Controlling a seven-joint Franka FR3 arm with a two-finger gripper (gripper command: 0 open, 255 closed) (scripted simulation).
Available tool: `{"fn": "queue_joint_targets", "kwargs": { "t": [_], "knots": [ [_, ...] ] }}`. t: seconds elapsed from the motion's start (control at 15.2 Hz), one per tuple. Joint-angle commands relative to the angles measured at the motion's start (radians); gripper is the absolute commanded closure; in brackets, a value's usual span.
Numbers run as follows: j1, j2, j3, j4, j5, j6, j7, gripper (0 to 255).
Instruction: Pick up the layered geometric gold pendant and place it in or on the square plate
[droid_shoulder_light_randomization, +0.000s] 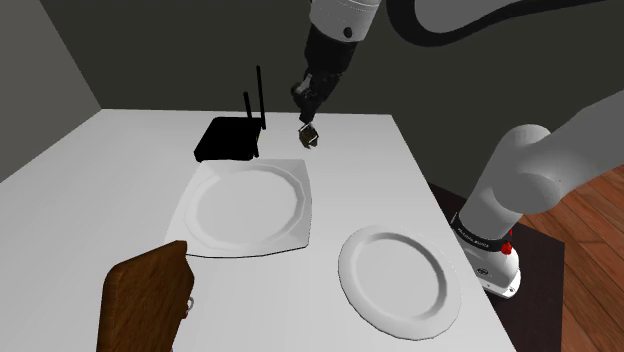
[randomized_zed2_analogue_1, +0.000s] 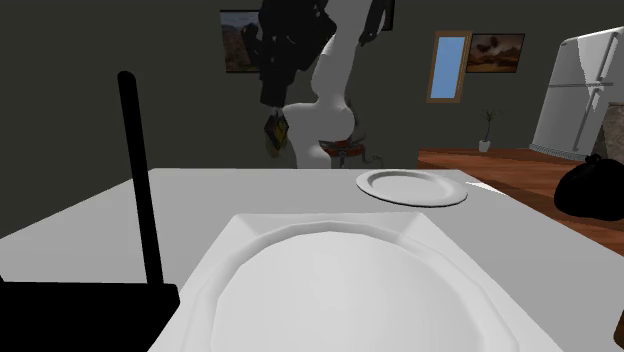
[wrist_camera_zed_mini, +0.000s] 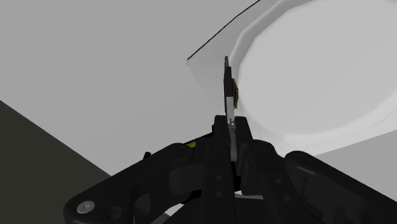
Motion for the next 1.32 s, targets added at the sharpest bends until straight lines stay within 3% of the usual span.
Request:
{"fn": "queue_joint_targets", "kwargs": {
  "t": [0.0, 0.33, 0.59, 1.25],
  "knots": [
    [-0.02, 0.076, 0.051, 0.075, -0.02, 0.003, 0.05, 255],
    [-0.071, 0.264, 0.183, 0.27, -0.112, -0.017, 0.183, 255],
    [-0.101, 0.468, 0.309, 0.47, -0.263, -0.067, 0.33, 255],
    [-0.096, 0.476, 0.31, 0.343, -0.28, 0.064, 0.359, 255]
  ]
}}
